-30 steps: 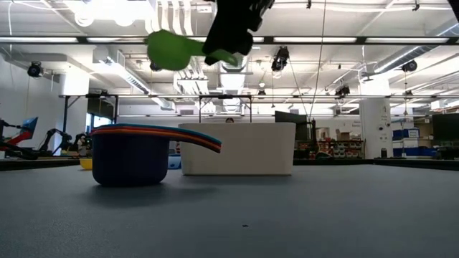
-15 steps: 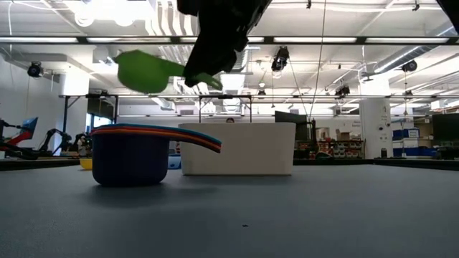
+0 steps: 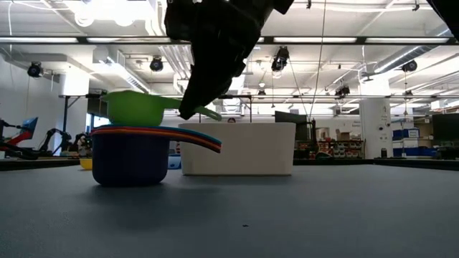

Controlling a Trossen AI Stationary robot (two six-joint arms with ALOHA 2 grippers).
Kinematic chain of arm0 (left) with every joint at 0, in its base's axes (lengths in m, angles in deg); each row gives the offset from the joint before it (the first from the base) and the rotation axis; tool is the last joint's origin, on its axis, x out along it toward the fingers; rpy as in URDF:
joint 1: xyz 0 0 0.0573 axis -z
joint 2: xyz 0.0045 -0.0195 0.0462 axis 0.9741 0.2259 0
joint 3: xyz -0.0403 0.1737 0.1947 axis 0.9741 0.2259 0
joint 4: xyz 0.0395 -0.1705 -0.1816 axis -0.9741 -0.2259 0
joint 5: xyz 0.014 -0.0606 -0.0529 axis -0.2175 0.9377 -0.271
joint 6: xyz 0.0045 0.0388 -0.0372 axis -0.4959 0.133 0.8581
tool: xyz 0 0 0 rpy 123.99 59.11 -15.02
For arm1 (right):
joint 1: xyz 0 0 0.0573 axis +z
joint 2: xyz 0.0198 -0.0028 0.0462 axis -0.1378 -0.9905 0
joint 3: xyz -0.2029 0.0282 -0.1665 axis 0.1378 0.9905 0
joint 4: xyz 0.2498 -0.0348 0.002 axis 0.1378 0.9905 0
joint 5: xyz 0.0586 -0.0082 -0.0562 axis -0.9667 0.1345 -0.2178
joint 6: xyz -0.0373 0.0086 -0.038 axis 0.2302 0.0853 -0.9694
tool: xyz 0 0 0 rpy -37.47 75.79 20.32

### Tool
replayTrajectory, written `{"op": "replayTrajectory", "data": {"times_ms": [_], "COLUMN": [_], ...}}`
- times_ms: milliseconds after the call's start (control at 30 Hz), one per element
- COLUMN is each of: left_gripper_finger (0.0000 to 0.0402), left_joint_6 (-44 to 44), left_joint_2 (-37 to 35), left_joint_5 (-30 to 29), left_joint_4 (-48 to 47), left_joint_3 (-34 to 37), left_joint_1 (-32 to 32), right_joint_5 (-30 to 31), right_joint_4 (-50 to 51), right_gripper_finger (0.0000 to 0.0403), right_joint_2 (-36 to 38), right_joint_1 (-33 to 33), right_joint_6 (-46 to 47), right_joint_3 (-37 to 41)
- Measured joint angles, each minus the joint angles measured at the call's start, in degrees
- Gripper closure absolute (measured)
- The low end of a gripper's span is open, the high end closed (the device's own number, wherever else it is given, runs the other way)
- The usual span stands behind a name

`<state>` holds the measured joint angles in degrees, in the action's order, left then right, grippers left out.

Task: Nest measuring cups in basket
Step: Stack the green measuring cup on the light blue measuring cup, then stack the dark blue measuring cup on the green measuring cup

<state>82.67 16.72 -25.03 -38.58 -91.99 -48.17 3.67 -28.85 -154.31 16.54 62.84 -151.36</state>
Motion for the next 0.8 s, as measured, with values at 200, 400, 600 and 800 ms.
{"op": "replayTrajectory", "data": {"times_ms": [200,400,600,800], "left_gripper_finger": [0.0402,0.0402,0.0402,0.0402], "left_joint_6": [0.0,0.0,0.0,0.0], "left_joint_2": [0.0,0.0,0.02,0.02], "left_joint_5": [0.0,0.0,0.0,0.0], "left_joint_4": [0.0,0.0,0.0,0.0], "left_joint_3": [0.0,0.0,0.0,0.09], "left_joint_1": [0.0,0.0,0.0,0.0], "right_joint_5": [0.0,0.0,0.0,0.0], "right_joint_4": [-0.13,-0.19,-0.28,-0.46], "right_gripper_finger": [0.0243,0.0241,0.0214,0.019], "right_joint_2": [-0.09,-0.09,-0.09,-0.09], "right_joint_1": [0.0,0.0,0.0,0.0], "right_joint_6": [-0.02,0.0,0.05,0.09], "right_joint_3": [0.01,0.02,0.01,0.01]}}
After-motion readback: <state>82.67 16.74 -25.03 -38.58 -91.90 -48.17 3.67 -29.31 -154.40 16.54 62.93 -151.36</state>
